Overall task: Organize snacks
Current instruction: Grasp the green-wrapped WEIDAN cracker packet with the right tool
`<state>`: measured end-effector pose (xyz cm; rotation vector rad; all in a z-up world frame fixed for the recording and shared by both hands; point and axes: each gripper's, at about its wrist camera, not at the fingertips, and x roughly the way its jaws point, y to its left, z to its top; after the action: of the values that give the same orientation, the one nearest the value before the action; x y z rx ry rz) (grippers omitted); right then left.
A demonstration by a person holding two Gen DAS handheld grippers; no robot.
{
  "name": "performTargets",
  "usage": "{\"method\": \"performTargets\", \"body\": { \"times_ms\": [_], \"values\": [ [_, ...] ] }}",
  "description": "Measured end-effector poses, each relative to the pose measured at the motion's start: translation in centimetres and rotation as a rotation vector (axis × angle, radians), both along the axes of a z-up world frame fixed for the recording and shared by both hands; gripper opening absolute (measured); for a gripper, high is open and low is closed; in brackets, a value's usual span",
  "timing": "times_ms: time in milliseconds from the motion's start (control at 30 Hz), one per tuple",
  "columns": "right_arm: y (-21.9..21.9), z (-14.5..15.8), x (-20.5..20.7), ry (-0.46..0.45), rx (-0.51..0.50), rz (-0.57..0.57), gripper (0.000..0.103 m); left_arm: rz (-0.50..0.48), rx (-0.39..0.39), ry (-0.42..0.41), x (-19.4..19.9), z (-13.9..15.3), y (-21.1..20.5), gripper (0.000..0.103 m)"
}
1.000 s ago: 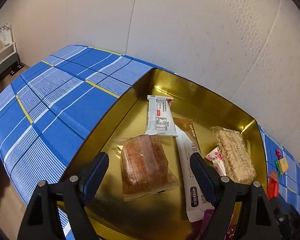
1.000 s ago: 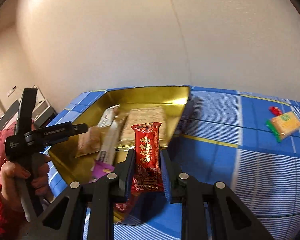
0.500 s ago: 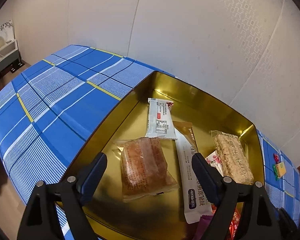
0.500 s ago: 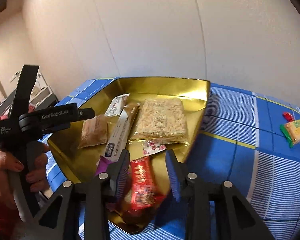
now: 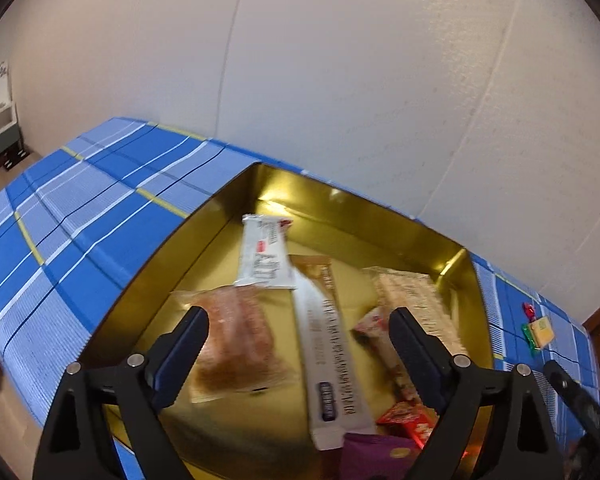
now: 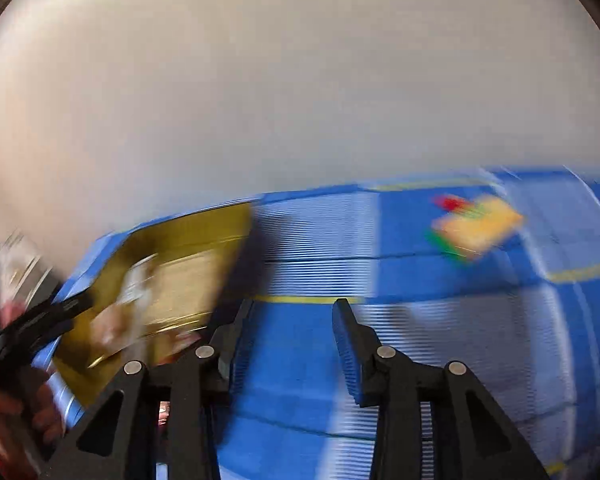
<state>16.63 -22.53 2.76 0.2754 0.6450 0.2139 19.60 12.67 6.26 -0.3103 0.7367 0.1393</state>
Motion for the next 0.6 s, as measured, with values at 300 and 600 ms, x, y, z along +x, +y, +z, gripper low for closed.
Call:
{"method": "performTargets", "body": {
  "times_ms": [300,600],
  "values": [
    [-9.8,-0.4,8.2,0.214,-0.016,-0.414,0.083,-0.054,-0.044,-0.042,1.0,1.0,-2.4,0.095],
    [-7.0,-0.4,16.8,0.342,-0.245,-0.474,0.083,-0.051,-0.099,-0.034,1.2,0.8,-1.5,0.095]
  ]
}}
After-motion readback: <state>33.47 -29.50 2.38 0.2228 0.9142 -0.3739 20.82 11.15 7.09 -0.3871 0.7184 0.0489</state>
